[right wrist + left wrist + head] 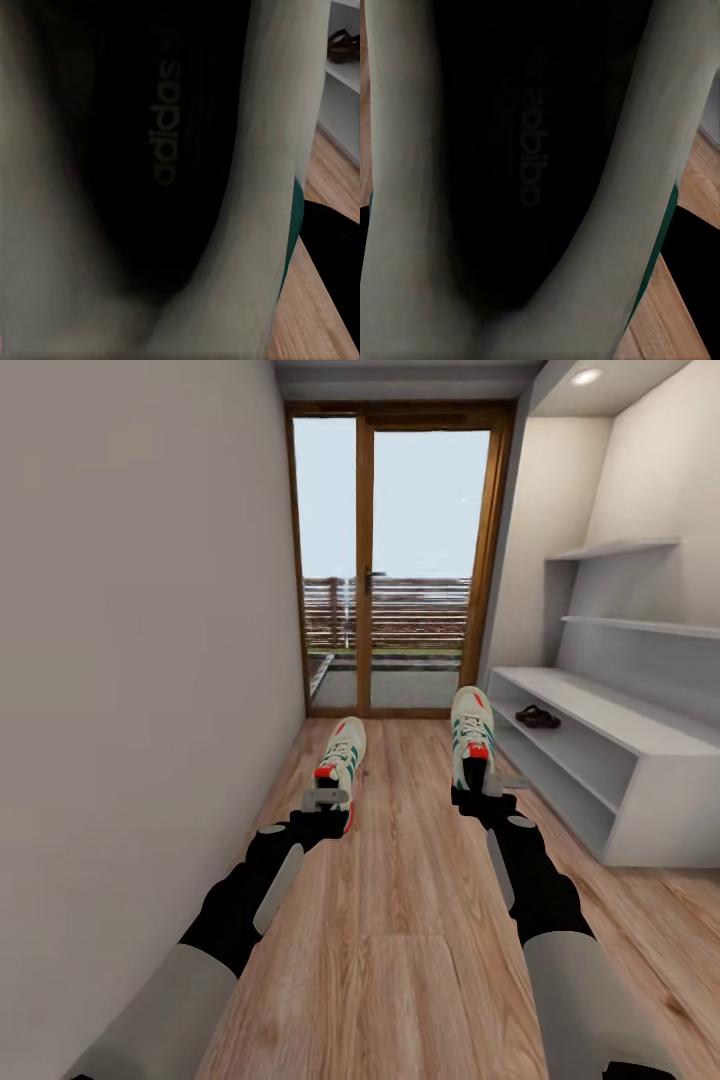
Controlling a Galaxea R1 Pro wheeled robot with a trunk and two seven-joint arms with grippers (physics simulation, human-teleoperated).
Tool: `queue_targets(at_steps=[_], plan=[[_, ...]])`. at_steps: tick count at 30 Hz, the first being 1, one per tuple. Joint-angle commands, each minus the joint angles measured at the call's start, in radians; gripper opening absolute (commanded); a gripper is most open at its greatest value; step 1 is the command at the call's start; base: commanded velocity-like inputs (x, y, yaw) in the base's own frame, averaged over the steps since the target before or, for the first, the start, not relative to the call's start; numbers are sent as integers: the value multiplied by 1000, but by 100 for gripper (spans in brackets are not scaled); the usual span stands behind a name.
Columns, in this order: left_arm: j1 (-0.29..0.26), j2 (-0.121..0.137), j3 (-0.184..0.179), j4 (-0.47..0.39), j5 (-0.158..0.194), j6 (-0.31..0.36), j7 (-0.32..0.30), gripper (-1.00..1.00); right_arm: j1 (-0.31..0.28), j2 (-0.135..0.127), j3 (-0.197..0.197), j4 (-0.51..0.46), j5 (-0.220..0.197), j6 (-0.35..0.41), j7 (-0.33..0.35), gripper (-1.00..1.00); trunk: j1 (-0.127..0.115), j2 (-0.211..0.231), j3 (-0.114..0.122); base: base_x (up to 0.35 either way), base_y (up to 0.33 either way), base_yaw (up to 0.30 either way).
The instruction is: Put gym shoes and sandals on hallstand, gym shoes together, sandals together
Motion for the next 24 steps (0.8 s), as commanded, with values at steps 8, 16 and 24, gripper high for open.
queue_targets(at_steps=[8,16,24], plan=[[-1,0,-2,-1,11,4,9,-100,-1,1,-2,-2,10,6,2,-100,0,0,-1,345,0,0],[-1,0,-2,-2,11,4,9,-100,-1,1,-3,-2,10,6,2,-100,0,0,-1,345,0,0],[-1,0,-2,-2,10,4,9,-100,-1,1,-3,-3,10,6,2,-100,0,0,-1,345,0,0]])
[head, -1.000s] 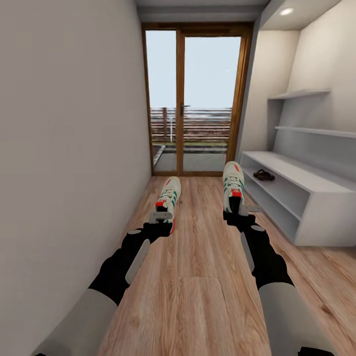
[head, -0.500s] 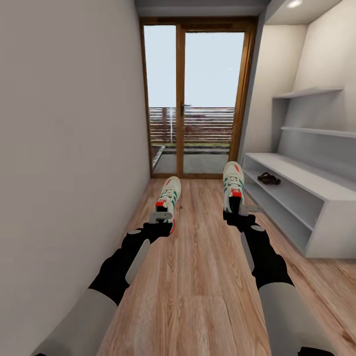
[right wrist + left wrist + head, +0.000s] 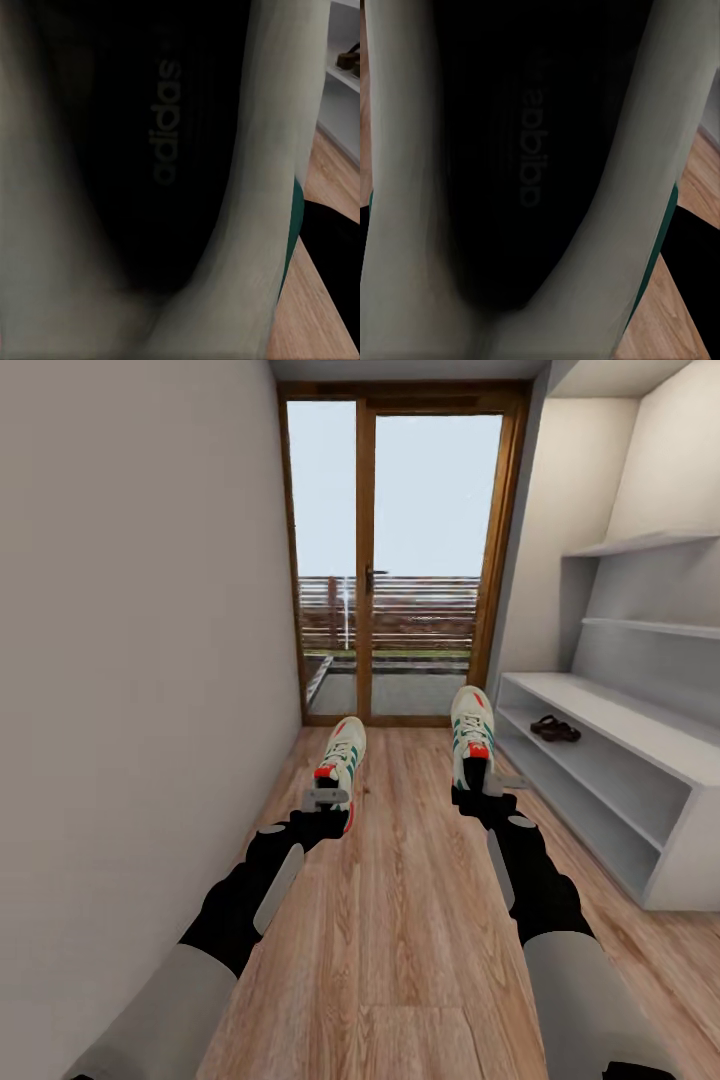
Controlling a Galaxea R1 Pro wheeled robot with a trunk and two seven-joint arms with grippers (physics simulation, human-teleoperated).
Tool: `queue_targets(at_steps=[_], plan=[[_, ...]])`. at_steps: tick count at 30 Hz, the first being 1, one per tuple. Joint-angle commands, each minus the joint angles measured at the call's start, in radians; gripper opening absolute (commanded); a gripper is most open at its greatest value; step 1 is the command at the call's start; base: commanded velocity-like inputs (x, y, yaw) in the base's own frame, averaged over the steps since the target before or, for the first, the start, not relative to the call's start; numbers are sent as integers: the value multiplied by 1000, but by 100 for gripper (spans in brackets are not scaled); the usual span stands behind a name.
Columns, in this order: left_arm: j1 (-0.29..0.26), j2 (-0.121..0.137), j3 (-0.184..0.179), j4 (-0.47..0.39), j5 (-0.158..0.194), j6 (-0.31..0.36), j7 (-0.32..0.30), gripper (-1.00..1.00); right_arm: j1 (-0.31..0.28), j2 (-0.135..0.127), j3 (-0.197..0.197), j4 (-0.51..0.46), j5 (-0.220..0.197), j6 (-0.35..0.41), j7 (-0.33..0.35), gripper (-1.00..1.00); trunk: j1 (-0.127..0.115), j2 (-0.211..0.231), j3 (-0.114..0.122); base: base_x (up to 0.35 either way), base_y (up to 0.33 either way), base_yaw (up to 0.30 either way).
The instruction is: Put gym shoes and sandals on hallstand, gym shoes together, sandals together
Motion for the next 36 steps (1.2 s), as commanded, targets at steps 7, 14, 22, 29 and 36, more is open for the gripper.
queue_targets(at_steps=[7,14,22,29,36], plan=[[-1,0,-2,-1,10,4,9,-100,-1,1,-2,-1,10,5,2,-100,0,0,-1,345,0,0],[-1,0,-2,-1,10,4,9,-100,-1,1,-2,-2,10,6,2,-100,0,0,-1,345,0,0],[-1,0,-2,-1,10,4,9,-100,-1,1,-2,-1,10,6,2,-100,0,0,-1,345,0,0],[-1,0,-2,-1,10,4,9,-100,-1,1,-2,-2,10,6,2,-100,0,0,-1,345,0,0],[-1,0,-2,-1,12,4,9,-100,-1,1,-2,-1,9,6,2,-100,0,0,-1,345,0,0]])
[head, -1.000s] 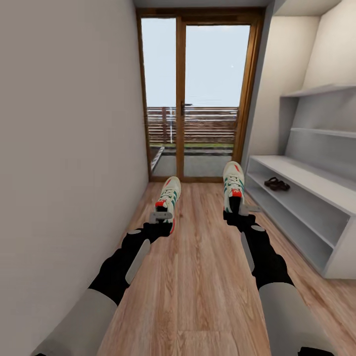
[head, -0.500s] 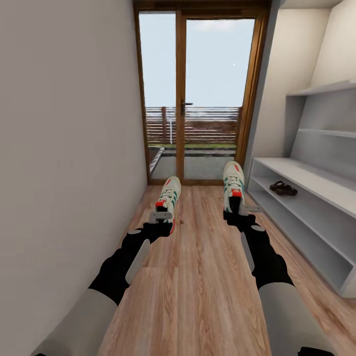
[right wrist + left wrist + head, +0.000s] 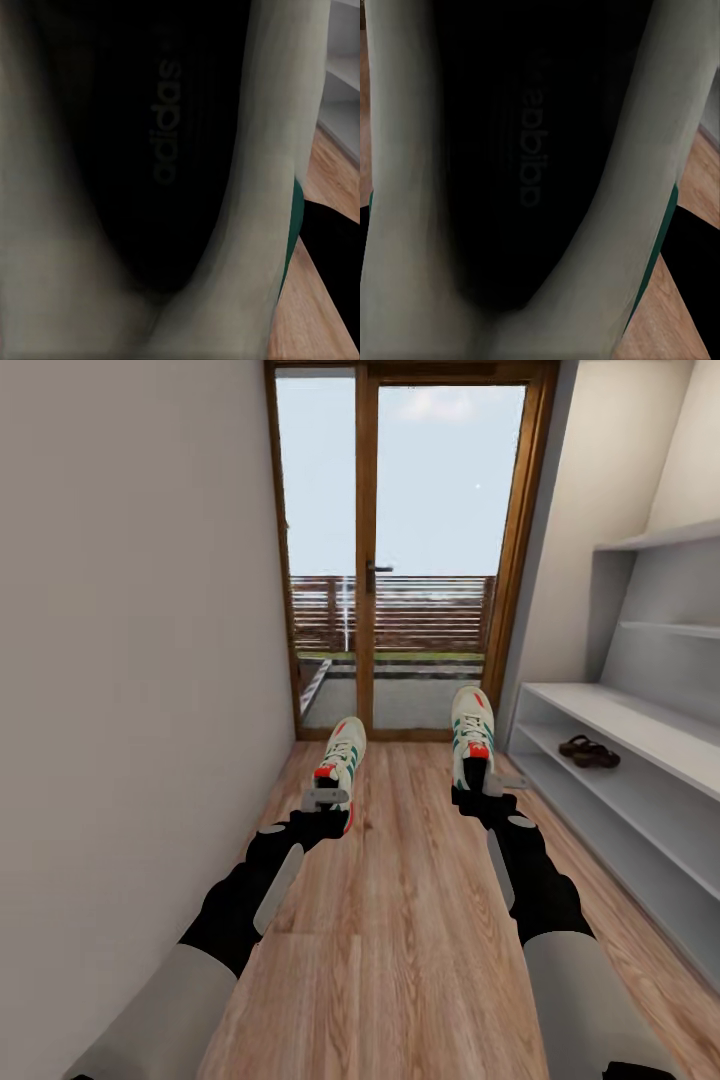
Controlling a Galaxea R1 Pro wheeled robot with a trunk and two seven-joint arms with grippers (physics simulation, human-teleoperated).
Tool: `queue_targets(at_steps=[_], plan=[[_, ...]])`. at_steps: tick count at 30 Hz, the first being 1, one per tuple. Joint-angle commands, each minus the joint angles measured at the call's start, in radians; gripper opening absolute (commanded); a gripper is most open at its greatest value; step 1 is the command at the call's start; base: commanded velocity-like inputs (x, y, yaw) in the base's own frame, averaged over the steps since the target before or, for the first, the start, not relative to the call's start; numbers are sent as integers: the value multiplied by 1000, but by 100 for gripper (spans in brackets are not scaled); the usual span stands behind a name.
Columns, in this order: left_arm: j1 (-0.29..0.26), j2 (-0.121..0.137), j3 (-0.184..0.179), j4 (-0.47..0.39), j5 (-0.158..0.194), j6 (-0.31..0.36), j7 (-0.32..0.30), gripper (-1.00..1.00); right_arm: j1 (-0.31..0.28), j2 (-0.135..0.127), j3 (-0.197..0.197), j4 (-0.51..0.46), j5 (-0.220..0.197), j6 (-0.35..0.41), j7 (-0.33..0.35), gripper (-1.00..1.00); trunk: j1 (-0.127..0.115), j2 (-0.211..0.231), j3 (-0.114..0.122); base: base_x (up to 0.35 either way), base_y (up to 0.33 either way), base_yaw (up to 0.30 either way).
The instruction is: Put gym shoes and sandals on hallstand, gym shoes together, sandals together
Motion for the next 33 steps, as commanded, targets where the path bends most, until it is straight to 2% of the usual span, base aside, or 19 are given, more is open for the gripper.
queue_targets(at_steps=[1,24,33], plan=[[-1,0,-2,-2,10,4,9,-100,-1,1,-2,-2,10,6,2,-100,0,0,-1,345,0,0],[-1,0,-2,-2,9,4,9,-100,-1,2,0,-2,15,7,-1,-100,0,0,-1,345,0,0],[-1,0,-2,-2,9,4,9,-100,-1,2,0,-2,15,7,-1,-100,0,0,-1,345,0,-212]])
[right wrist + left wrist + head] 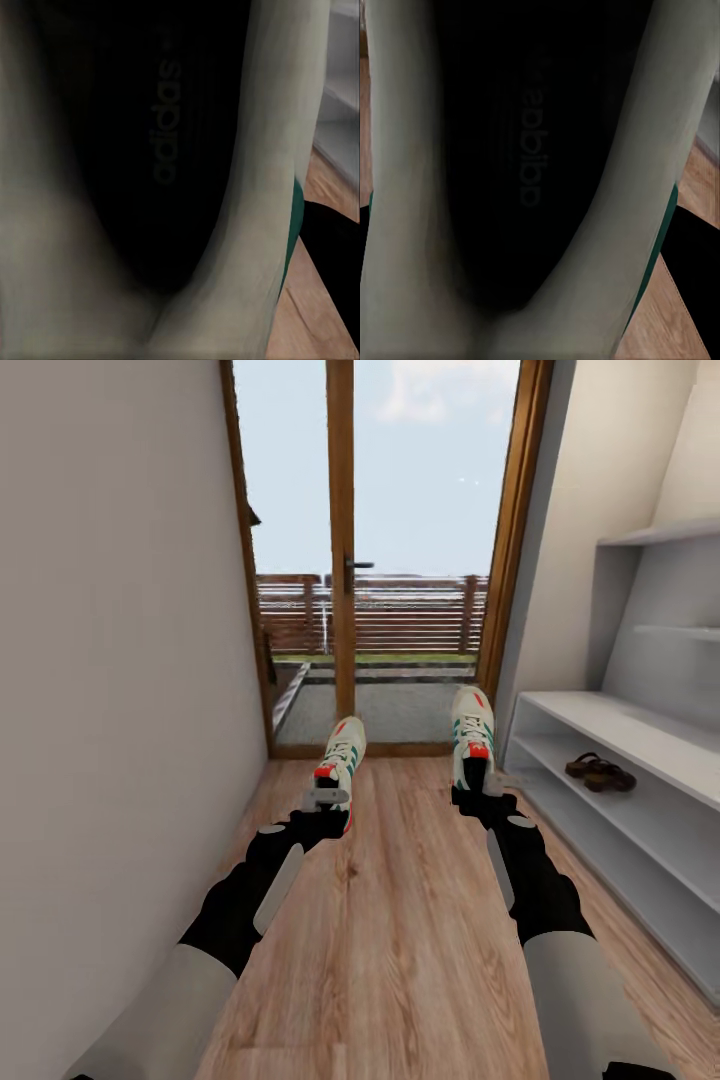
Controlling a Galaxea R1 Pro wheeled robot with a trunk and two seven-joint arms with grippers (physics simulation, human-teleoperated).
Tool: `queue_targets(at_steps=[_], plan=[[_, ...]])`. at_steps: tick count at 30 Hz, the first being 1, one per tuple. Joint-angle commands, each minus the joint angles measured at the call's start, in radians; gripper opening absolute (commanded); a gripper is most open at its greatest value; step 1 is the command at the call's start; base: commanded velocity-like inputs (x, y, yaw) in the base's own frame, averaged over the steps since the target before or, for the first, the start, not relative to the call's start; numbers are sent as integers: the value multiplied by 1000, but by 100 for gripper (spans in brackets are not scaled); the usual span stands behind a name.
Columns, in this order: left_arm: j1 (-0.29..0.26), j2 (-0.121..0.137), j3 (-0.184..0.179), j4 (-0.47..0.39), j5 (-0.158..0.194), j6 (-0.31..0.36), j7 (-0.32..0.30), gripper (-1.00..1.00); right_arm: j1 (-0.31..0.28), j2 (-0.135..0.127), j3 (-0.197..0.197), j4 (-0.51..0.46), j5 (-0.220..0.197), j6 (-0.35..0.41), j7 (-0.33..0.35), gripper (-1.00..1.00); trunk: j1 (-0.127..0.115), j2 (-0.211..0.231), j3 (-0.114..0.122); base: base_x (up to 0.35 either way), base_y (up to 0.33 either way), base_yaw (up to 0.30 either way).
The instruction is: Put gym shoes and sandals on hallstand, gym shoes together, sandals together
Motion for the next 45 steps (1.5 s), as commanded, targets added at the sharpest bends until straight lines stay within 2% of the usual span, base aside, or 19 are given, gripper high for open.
queue_targets(at_steps=[1,30,45], plan=[[-1,1,-2,-2,10,4,9,-100,-1,1,-2,-1,10,6,2,-100,0,0,-1,345,0,-293],[-1,1,-2,0,11,4,9,-100,-1,2,-2,-1,10,6,2,-100,0,0,-1,341,45,-300],[-1,1,-2,-1,10,4,9,-100,-1,1,-3,-1,10,6,2,-100,0,0,-1,48,0,-300]])
